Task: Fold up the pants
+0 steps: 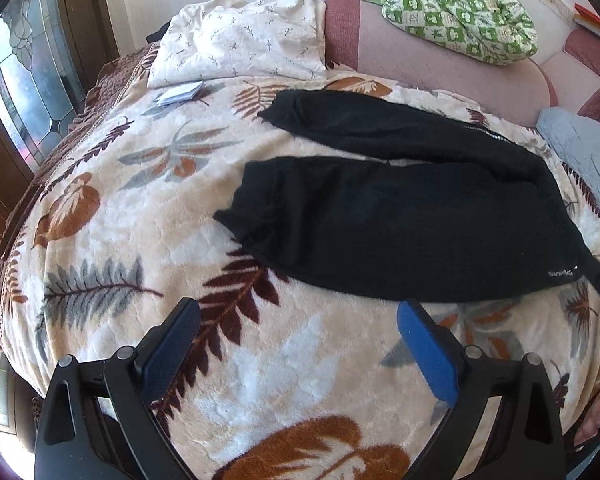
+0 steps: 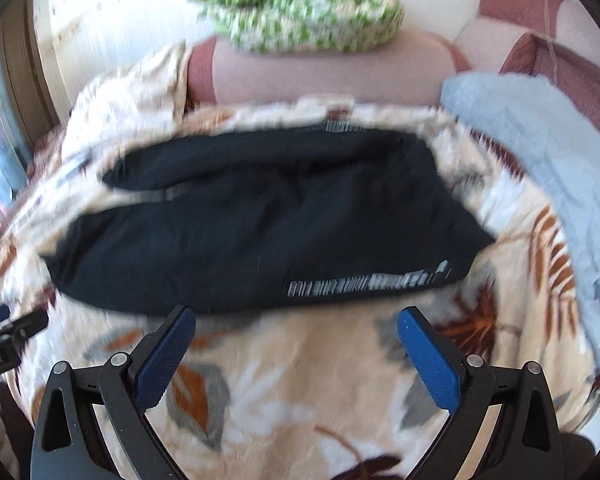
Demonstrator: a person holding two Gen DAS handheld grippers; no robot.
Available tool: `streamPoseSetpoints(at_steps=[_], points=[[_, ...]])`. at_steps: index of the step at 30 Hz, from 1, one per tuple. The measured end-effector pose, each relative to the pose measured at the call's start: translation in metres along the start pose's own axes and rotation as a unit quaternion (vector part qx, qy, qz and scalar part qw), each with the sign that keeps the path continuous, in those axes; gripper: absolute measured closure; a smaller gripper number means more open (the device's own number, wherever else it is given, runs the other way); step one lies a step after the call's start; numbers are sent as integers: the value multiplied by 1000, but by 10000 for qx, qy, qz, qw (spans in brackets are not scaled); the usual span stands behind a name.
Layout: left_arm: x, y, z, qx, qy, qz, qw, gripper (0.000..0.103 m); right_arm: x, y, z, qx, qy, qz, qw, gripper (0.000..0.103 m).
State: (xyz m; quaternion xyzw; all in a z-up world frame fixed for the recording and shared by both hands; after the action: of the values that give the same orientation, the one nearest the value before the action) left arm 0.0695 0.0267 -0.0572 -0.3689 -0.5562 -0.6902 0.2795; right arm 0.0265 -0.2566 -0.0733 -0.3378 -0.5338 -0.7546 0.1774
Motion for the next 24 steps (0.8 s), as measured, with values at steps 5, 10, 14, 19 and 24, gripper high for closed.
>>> streamPoseSetpoints(at_steps=[5, 10, 14, 19, 24], points=[[-5, 44, 35, 84, -139, -169, 9997, 4, 11, 51, -10, 164, 237, -621, 9977, 0], [-28, 96, 62, 153, -328, -284, 9989, 4, -18, 95, -20, 363, 179, -252, 9989, 0], [-65, 132, 73, 299, -672, -196, 9971, 7, -54, 128, -38, 196, 315, -63, 9993, 1], [-118, 166, 74, 309, -893, -56, 9955, 28, -117, 160, -72, -225, 198, 396, 9988, 4], [-171, 196, 79, 432, -1096, 85, 9930, 28, -176, 188, -91, -289, -45, 682, 9972, 9]])
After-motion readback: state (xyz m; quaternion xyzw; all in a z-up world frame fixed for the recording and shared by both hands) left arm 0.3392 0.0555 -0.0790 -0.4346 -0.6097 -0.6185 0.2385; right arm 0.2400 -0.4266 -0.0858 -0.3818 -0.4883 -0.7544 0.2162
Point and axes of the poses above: each gripper's, at about its wrist camera, not at the fingertips, and x roughly against the way its jaws point, z to its left, y to its top, the point moved 5 cm from there along -x, roughly the way its jaws point, and after that the axes turned 11 degrees about -x, right-handed, at the moved point
